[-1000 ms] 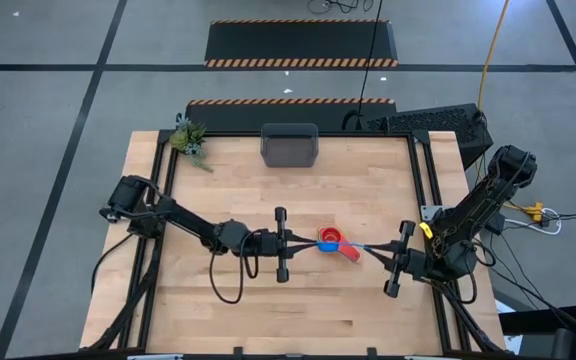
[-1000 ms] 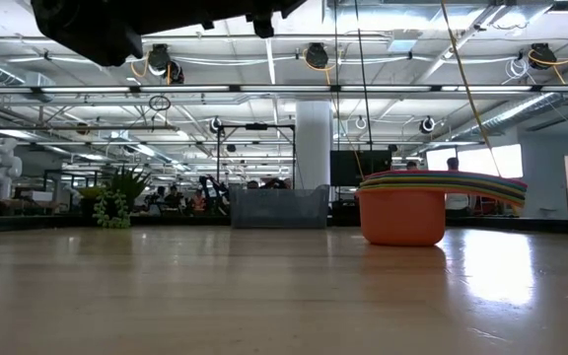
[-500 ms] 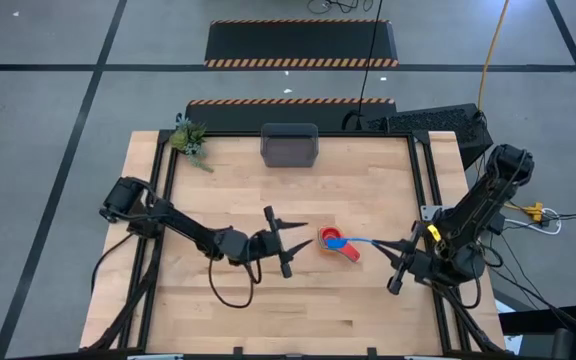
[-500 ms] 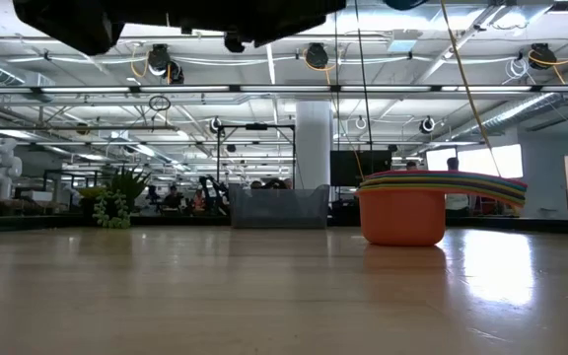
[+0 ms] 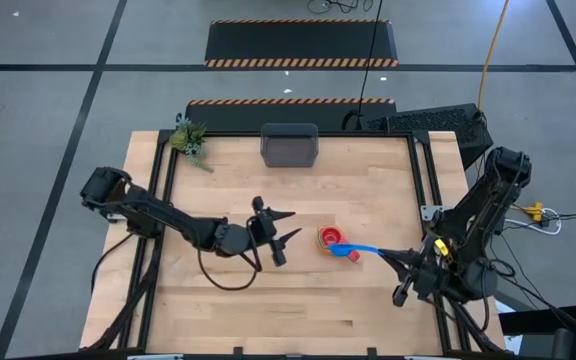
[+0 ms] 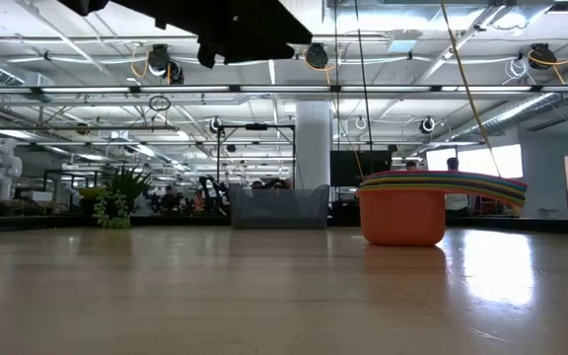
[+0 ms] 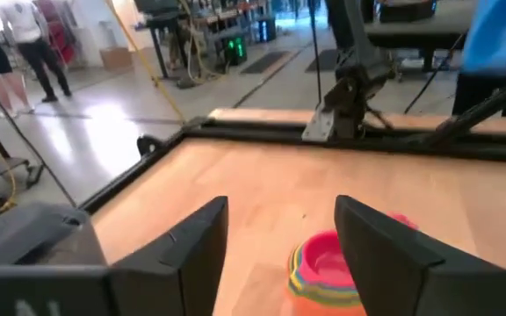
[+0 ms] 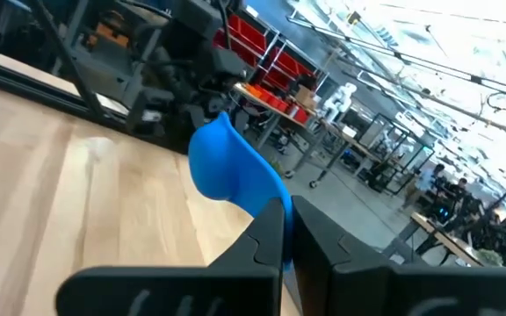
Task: Nest measuring cups in basket
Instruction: Stack the blue measuring cup on top of the red measuring cup
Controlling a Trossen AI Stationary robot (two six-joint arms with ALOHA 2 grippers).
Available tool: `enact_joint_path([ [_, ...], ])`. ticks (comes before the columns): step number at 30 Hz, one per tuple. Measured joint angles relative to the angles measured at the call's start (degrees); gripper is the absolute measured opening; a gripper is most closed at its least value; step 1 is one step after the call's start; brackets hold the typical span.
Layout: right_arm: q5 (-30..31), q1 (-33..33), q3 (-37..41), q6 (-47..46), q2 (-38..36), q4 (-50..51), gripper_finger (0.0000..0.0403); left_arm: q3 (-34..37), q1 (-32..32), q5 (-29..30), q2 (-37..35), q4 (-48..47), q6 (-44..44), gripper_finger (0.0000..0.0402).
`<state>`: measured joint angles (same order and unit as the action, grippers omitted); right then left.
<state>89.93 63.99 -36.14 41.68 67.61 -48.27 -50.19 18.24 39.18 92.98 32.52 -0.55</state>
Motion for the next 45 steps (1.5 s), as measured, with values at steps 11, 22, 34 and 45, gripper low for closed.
enact_joint_path([
  [11,-0.4,1.5,-10.3,2.2,0.7,7.4,0.0,0.0,0.0,0.0,-1.6,-3.5,-3.1,0.0162],
  [22,-3.0,-4.8,-11.2,3.7,3.6,15.6,0.0,0.0,0.3,0.0,-1.6,-3.7,-3.7,0.0159],
  [34,-0.7,-6.2,-11.2,2.7,10.9,23.2,0.0,0.0,0.4,-0.1,-1.6,-4.6,-3.7,0.0159],
  [45,0.0,-6.6,-11.1,2.6,20.5,29.8,0.0,0.0,0.4,-0.1,-1.6,-5.8,-3.9,0.0159],
])
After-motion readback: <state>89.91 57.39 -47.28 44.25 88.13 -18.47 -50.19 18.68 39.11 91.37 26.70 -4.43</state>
